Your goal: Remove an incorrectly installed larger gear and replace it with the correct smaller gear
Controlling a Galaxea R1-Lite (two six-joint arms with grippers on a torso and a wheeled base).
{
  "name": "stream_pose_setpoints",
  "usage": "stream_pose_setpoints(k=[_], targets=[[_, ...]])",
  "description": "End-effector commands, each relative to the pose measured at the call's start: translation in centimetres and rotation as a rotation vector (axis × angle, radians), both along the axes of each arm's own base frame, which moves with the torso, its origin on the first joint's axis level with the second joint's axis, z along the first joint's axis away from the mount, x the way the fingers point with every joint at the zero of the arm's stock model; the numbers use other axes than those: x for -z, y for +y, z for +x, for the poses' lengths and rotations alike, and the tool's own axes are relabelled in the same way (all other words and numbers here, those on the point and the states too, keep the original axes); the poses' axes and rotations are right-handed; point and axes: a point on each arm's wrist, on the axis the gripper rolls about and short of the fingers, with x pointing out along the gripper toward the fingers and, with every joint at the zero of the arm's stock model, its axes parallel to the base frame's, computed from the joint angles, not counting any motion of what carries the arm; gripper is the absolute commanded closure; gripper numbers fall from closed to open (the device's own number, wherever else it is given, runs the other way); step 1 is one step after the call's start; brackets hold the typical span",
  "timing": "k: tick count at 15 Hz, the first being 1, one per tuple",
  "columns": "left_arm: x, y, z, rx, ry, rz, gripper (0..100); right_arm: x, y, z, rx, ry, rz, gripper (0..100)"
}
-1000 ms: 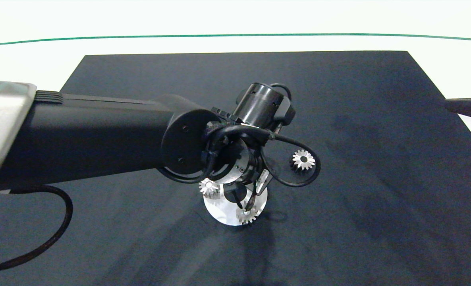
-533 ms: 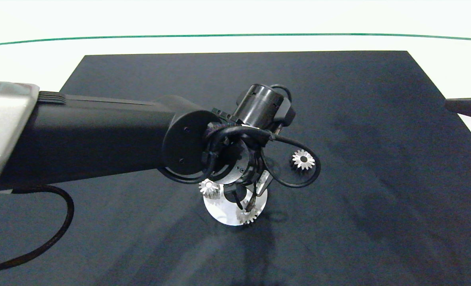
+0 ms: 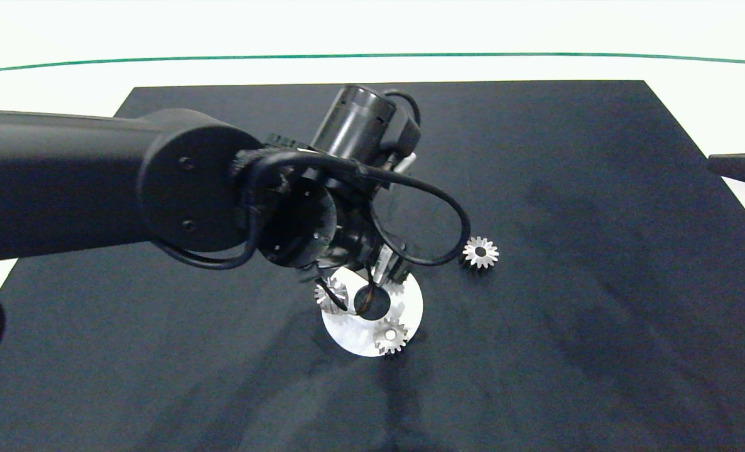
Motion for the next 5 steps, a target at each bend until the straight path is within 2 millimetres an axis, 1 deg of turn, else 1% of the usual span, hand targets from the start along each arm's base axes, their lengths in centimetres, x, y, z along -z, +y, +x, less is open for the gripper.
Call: stream_pose_setpoints(k=[1,2,3,4,5], targets=[[-3.7,10.2,-4.2,-0.219,-0.089,-0.118,0,-0.2,-0.3,-0.5,0.020,-0.013,-0.002,0],[-5.1,13.5,-6.1,-0.274,-0.144,-0.146,0,0.0,-0.6,-1.0,0.054,-0.022,-0.012,0],[-6.8,16.1,-8.3,-0.325,-0.215,-0.200,0,-0.1,-0.8,-1.3,0.076,-0.032,-0.011,0],[-8.3,18.3,-10.9,-0.353,-0.288,-0.248,0,0.5,-1.3,-1.9,0.116,-0.021,-0.022,0],[-8.4,19.8,-13.2,-0.364,-0.314,-0.263,0,2.5,-2.6,-3.5,0.219,-0.012,-0.086,0]])
